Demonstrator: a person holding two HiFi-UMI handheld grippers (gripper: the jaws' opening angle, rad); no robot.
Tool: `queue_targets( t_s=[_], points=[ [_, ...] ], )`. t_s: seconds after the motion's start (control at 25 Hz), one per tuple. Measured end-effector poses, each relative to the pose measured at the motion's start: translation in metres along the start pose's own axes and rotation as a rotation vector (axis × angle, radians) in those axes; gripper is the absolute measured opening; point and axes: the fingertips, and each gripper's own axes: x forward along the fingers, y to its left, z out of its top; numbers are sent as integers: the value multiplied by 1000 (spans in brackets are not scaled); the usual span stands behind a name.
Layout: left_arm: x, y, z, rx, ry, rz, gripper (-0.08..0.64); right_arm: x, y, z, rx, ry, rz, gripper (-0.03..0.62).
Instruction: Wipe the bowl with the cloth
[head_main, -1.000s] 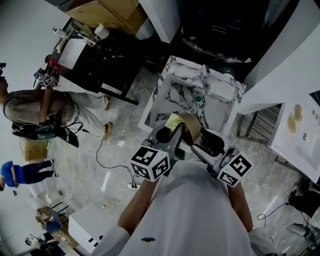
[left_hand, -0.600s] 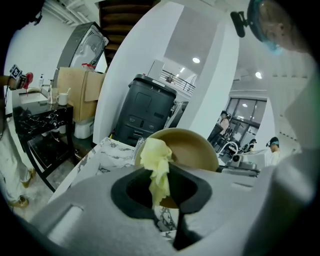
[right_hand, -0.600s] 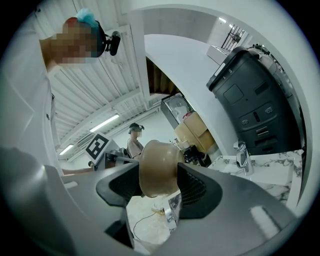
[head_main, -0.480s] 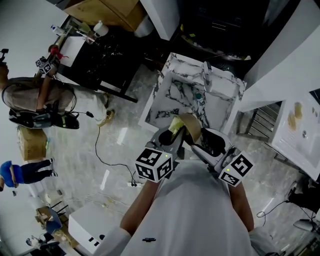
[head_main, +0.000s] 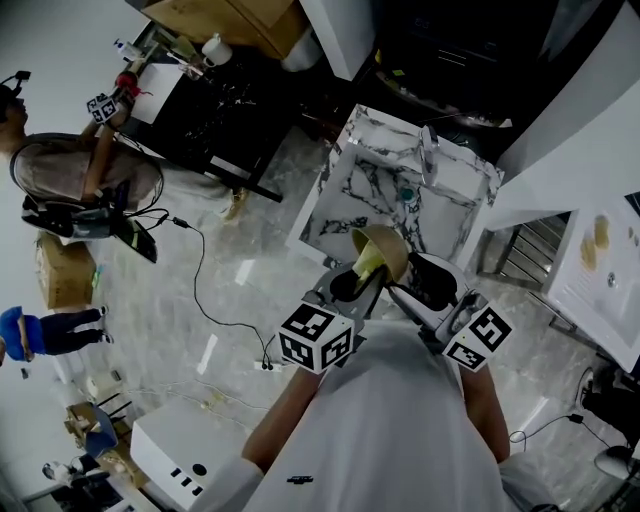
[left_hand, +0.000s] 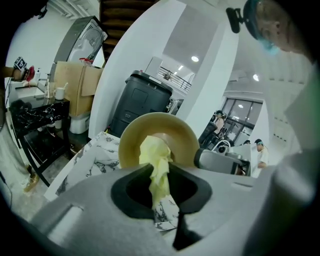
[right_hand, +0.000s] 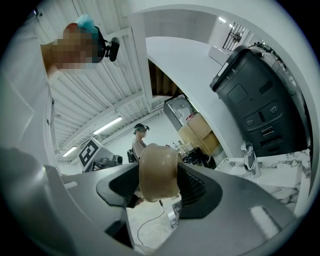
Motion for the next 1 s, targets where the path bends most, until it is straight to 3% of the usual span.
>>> queue_targets(
  t_s=[0.72, 1.0],
  points=[
    [-2, -23, 29, 0, -68, -119, 61, -3, 4, 6, 4, -5, 32, 249],
    [1, -23, 42, 23, -87, -124, 61, -8, 3, 7, 3, -11, 26, 249]
  ],
)
